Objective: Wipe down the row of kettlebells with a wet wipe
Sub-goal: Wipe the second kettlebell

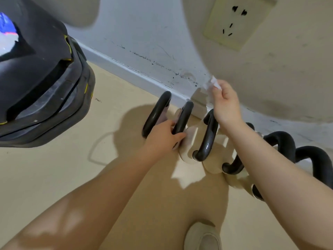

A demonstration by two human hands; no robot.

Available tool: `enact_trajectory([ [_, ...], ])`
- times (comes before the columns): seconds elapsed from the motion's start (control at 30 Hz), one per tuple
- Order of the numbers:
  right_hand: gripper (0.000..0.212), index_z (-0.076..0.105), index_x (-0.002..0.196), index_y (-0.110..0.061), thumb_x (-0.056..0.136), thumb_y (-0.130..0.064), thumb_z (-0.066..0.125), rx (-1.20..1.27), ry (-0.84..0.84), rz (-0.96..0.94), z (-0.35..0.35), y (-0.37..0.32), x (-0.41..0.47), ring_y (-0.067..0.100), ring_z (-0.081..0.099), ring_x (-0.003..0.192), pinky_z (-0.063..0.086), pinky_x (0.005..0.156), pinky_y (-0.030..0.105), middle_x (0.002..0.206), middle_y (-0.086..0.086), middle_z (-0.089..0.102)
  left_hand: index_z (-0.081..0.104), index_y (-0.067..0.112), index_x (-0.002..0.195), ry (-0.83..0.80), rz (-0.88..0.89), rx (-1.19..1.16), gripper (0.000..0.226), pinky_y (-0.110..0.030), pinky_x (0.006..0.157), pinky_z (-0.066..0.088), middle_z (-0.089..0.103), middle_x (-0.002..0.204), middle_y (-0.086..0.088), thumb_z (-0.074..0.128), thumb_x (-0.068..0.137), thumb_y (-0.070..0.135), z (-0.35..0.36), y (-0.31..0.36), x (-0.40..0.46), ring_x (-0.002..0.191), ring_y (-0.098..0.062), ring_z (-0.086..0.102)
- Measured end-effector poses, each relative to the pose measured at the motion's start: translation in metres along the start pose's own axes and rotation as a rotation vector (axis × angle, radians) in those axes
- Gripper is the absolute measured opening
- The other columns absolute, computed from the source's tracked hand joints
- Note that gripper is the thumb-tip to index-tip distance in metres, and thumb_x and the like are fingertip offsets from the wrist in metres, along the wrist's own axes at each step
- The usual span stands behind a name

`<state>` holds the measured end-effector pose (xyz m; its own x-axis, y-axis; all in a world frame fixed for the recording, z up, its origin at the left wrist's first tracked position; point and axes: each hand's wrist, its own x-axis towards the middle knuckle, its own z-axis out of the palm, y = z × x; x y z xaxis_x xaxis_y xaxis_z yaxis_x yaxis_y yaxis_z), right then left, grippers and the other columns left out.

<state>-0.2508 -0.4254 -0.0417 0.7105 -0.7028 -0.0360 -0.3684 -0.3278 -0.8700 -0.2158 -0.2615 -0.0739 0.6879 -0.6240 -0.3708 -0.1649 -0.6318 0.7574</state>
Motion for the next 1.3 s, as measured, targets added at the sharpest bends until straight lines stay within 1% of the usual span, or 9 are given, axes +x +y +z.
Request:
enact_trajectory([
  [0.2, 0.053, 0.062, 0.116, -0.011, 0.094, -0.040, 0.023, -0.751, -0.635, -0.557, 0.032, 0.024, -0.012, 0.028, 0.044, 0.126, 0.021, 0.111, 0.041, 0.123, 0.009, 0.061, 0.051, 0.020, 0.068, -0.039, 0.027, 0.060, 0.019, -0.015, 0.046, 0.034, 0.045, 0.057, 0.012, 0.060, 0.084, 0.025, 0.002, 0.000, 0.009, 0.053, -0.001, 0.041],
  [0.3, 0.056, 0.069, 0.092, -0.013, 0.092, -0.036, 0.018, -0.803, -0.766, -0.850, 0.033, 0.023, -0.015, 0.025, 0.053, 0.103, 0.024, 0.098, 0.034, 0.096, 0.003, 0.067, 0.056, 0.021, 0.080, -0.022, 0.018, 0.008, 0.008, -0.011, 0.049, 0.036, 0.050, 0.061, 0.014, 0.060, 0.085, 0.025, 0.005, -0.009, -0.003, 0.058, -0.002, 0.047],
  [0.47, 0.036, 0.062, 0.112, -0.012, 0.093, -0.024, 0.033, -0.626, -0.716, -0.446, 0.015, 0.016, 0.012, 0.024, 0.052, 0.106, 0.036, 0.096, 0.032, 0.113, 0.007, 0.060, 0.053, 0.026, 0.090, -0.024, -0.020, -0.047, 0.009, -0.028, 0.064, 0.040, 0.058, 0.072, 0.004, 0.060, 0.084, 0.029, 0.007, -0.024, -0.020, 0.069, -0.017, 0.054],
  [0.6, 0.044, 0.066, 0.097, -0.013, 0.091, -0.032, 0.027, -0.824, -0.962, -0.736, 0.036, 0.000, -0.004, 0.020, 0.053, 0.098, 0.028, 0.101, 0.033, 0.099, 0.002, 0.065, 0.055, 0.020, 0.083, -0.022, 0.010, 0.008, 0.011, -0.027, 0.057, 0.038, 0.052, 0.063, 0.009, 0.059, 0.084, 0.030, -0.001, -0.024, -0.016, 0.059, -0.010, 0.049],
  [0.77, 0.037, 0.046, 0.071, -0.018, 0.099, -0.027, 0.024, -1.040, -0.654, -0.685, 0.046, 0.002, -0.002, 0.024, 0.054, 0.079, 0.043, 0.090, 0.043, 0.074, 0.002, 0.058, 0.056, 0.013, 0.076, -0.024, 0.013, -0.006, 0.016, -0.026, 0.054, 0.037, 0.051, 0.058, 0.007, 0.059, 0.084, 0.026, -0.002, -0.024, -0.014, 0.055, -0.011, 0.048],
  [0.9, 0.053, 0.063, 0.060, -0.017, 0.088, -0.030, 0.019, -0.930, -0.544, -0.703, 0.069, 0.018, -0.048, 0.023, 0.051, 0.086, 0.024, 0.104, 0.043, 0.068, 0.000, 0.060, 0.048, 0.016, 0.061, -0.034, 0.020, 0.010, 0.026, -0.017, 0.046, 0.031, 0.050, 0.054, 0.005, 0.061, 0.083, 0.020, -0.003, -0.030, -0.016, 0.051, -0.009, 0.044],
  [1.07, 0.033, 0.059, 0.082, -0.009, 0.095, -0.025, 0.033, -0.743, -0.333, -0.357, 0.059, 0.007, -0.027, 0.027, 0.054, 0.087, 0.039, 0.080, 0.036, 0.086, 0.010, 0.060, 0.058, 0.005, 0.076, -0.059, 0.051, -0.083, 0.029, -0.022, 0.051, 0.031, 0.048, 0.052, 0.006, 0.063, 0.082, 0.033, -0.004, -0.036, -0.022, 0.046, -0.005, 0.041],
  [1.23, 0.032, 0.058, 0.072, -0.020, 0.091, -0.032, 0.034, -0.980, -0.453, -0.574, 0.074, 0.004, -0.056, 0.018, 0.043, 0.090, 0.028, 0.097, 0.045, 0.076, -0.009, 0.048, 0.056, 0.010, 0.077, -0.111, 0.063, -0.033, 0.017, -0.010, 0.048, 0.036, 0.052, 0.060, 0.003, 0.060, 0.085, 0.025, -0.017, -0.038, -0.024, 0.049, -0.005, 0.046],
  [1.3, 0.041, 0.063, 0.071, -0.021, 0.088, -0.032, 0.027, -0.742, -0.442, -0.552, 0.070, 0.005, -0.053, 0.014, 0.046, 0.088, 0.024, 0.101, 0.042, 0.075, -0.010, 0.050, 0.055, 0.014, 0.080, -0.131, 0.066, 0.004, 0.011, -0.008, 0.049, 0.036, 0.055, 0.066, 0.001, 0.059, 0.086, 0.023, -0.024, -0.043, -0.025, 0.056, -0.006, 0.047],
])
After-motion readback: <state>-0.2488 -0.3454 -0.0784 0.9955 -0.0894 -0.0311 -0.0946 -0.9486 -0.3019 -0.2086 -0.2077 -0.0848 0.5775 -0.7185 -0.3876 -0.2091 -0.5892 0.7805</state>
